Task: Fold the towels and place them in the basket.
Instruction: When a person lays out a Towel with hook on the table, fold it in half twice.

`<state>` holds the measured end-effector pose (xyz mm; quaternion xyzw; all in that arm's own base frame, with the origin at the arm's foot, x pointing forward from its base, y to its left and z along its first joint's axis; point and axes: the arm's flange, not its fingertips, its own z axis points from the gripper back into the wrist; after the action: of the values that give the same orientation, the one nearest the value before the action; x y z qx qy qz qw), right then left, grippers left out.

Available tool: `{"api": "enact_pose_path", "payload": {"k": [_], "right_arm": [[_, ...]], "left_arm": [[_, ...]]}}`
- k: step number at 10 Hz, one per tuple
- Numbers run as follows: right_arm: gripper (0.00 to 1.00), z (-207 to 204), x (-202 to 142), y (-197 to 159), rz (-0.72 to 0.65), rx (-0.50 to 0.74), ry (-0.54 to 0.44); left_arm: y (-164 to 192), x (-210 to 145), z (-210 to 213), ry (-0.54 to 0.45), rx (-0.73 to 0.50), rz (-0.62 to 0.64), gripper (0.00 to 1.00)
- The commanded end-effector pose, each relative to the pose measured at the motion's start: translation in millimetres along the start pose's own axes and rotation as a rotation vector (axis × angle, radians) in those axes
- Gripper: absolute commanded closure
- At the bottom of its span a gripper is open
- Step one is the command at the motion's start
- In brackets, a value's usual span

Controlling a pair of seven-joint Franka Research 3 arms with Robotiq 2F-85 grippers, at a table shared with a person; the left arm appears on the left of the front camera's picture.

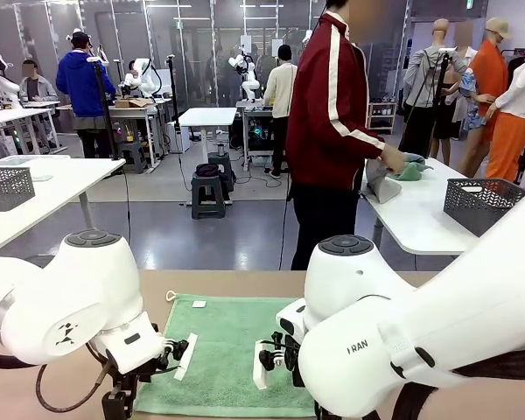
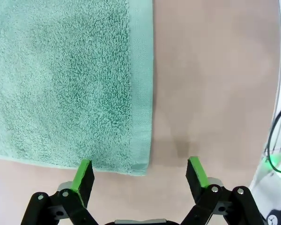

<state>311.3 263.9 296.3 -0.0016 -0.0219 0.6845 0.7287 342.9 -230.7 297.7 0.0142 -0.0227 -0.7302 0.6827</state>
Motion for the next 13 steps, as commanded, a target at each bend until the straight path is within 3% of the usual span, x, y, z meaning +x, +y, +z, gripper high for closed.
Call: {"api": "enact_pose_path", "payload": {"k": [1, 4, 5, 6, 7, 10, 11, 12, 13], "right_arm": [[0.2, -13.6, -7.2, 12.4, -0.03, -0.031, 0.009], [0.2, -15.1, -7.2, 12.8, -0.022, -0.063, 0.019], [0.2, -15.0, -7.6, 12.4, -0.026, -0.069, 0.021], [0.4, -14.6, -7.7, 12.2, -0.03, -0.075, 0.023], [0.34, -14.7, -7.9, 11.8, -0.029, -0.079, 0.022], [0.34, -14.4, -8.6, 11.3, -0.038, -0.085, 0.025], [0.36, -14.1, -8.6, 11.2, -0.042, -0.085, 0.025], [0.54, -13.6, -8.3, 11.1, -0.042, -0.087, 0.025], [0.56, -13.3, -8.4, 10.8, -0.045, -0.084, 0.023]], "left_arm": [[-38.6, -27.3, -15.4, -0.001, 0.038, -0.039, 0.19], [-40.6, -32.0, -14.5, 0.012, 0.058, -0.02, 0.19], [-39.9, -33.0, -14.8, 0.017, 0.068, -0.017, 0.25], [-39.6, -33.1, -14.2, 0.018, 0.069, -0.018, 0.38], [-38.6, -33.4, -13.1, 0.012, 0.064, -0.012, 0.39], [-37.2, -33.9, -10.9, 0.014, 0.079, -0.019, 0.39], [-37.5, -34.3, -10.4, 0.016, 0.081, -0.022, 0.59], [-37.9, -35.1, -9.8, 0.016, 0.084, -0.023, 0.59], [-38.1, -36.1, -9.4, 0.017, 0.083, -0.025, 0.78]]}}
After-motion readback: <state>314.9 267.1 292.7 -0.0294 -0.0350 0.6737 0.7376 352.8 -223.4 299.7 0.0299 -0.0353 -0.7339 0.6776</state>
